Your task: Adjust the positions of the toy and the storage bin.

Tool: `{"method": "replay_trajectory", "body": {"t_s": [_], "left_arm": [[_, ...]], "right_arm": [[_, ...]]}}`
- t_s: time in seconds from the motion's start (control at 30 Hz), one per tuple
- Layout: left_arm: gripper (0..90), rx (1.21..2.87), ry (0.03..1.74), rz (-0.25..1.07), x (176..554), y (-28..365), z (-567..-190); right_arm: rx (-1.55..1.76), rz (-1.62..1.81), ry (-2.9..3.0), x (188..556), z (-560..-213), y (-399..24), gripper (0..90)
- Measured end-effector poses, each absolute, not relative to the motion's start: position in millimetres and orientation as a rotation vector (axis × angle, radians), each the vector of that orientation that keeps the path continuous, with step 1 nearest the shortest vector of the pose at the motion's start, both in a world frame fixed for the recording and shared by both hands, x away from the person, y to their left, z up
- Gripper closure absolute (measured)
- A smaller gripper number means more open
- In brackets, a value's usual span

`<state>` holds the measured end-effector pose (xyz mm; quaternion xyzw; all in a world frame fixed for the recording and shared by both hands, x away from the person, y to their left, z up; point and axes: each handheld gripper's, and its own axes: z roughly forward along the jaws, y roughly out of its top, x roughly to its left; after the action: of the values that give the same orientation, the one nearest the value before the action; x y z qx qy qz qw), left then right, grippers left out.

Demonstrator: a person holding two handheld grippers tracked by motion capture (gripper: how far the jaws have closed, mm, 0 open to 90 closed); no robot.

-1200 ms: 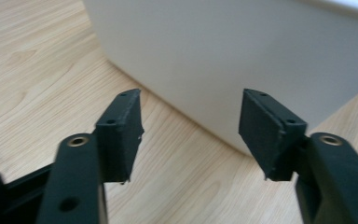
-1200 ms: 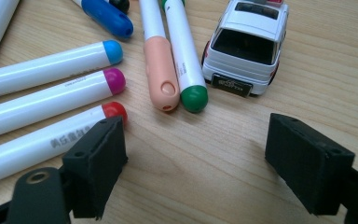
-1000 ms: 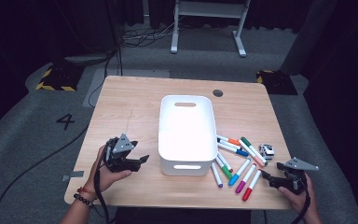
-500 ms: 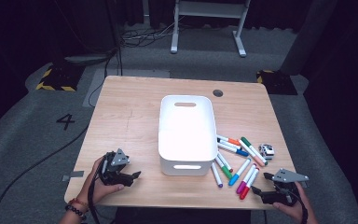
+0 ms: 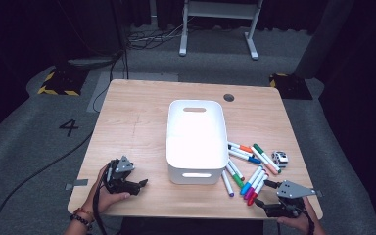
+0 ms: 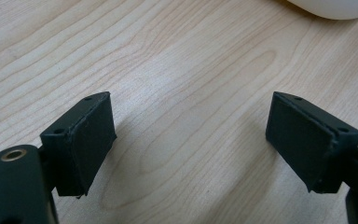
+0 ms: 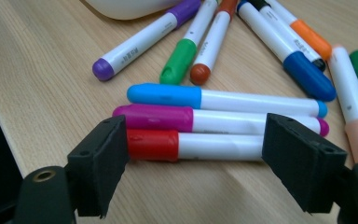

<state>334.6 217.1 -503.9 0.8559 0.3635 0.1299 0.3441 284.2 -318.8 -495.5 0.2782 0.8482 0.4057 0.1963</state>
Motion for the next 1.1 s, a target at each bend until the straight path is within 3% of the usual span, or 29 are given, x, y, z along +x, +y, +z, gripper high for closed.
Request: {"method": "replay_trajectory", "body": {"t_s": [0.5, 1.1], "left_arm": [[15.8, 2.211, 0.968, 0.343, 335.0, 215.5, -504.2], [15.9, 2.208, 0.978, 0.347, 334.2, 215.0, -504.1]], "right_arm": [[0.657, 1.083, 2.468, 288.0, -500.2, -312.2, 31.6], [0.537, 1.073, 2.601, 280.5, -495.9, -313.8, 66.9]]}}
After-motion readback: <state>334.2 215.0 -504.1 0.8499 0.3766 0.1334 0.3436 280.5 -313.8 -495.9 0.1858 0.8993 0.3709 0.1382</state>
